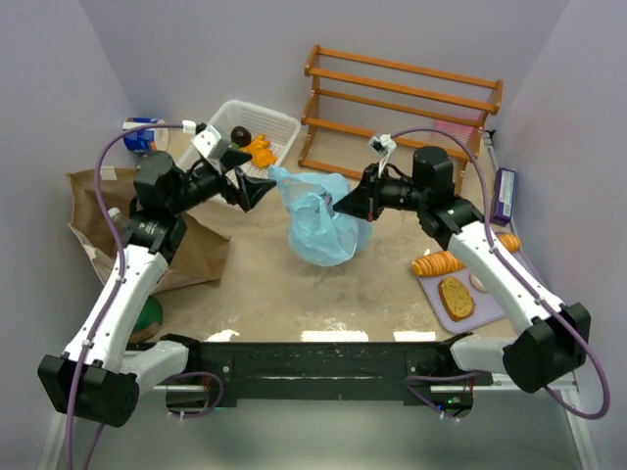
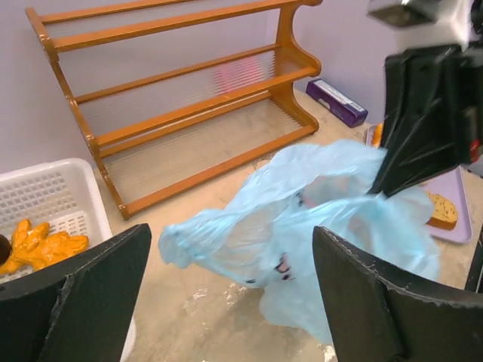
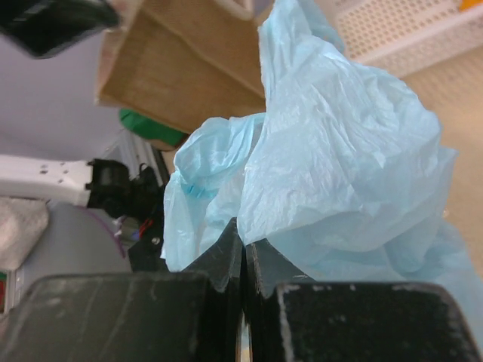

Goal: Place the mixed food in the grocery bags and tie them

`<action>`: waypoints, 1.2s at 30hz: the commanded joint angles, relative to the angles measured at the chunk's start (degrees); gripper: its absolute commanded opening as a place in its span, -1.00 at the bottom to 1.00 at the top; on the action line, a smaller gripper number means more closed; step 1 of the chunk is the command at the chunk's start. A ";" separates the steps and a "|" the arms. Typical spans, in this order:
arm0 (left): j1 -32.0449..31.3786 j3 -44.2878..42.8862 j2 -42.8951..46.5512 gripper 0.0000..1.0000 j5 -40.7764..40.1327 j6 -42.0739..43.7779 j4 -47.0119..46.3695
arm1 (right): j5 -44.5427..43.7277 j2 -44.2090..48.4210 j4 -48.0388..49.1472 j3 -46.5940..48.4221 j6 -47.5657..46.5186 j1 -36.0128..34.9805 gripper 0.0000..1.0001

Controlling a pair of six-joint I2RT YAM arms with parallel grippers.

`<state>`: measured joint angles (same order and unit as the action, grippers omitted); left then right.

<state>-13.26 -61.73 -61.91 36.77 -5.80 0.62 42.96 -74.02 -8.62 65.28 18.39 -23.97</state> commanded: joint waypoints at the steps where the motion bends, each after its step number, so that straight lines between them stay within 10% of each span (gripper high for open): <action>1: 2.88 -3.30 0.65 0.87 16.21 9.10 6.82 | 10.65 4.05 -1.40 4.77 -1.44 1.03 -1.00; 20: 2.97 0.83 3.20 0.89 0.93 7.21 0.79 | 17.51 6.87 -2.01 7.50 0.86 1.47 -1.00; 29: 2.71 6.53 0.92 0.69 19.27 -5.68 -18.52 | 20.84 6.26 -1.05 6.53 0.50 1.38 -1.00; 32: 1.40 8.74 -0.05 0.37 24.57 -11.69 -25.67 | 21.29 5.47 -0.17 5.74 0.59 1.38 -1.00; 36: -2.73 4.45 -2.24 -0.81 22.22 -1.79 -14.01 | 17.44 4.41 -2.61 6.96 -1.24 1.38 -1.00</action>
<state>-12.75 -53.71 -62.87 56.25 -11.62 -14.85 62.17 -68.40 -10.35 70.96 18.55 -22.79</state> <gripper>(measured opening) 0.385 0.010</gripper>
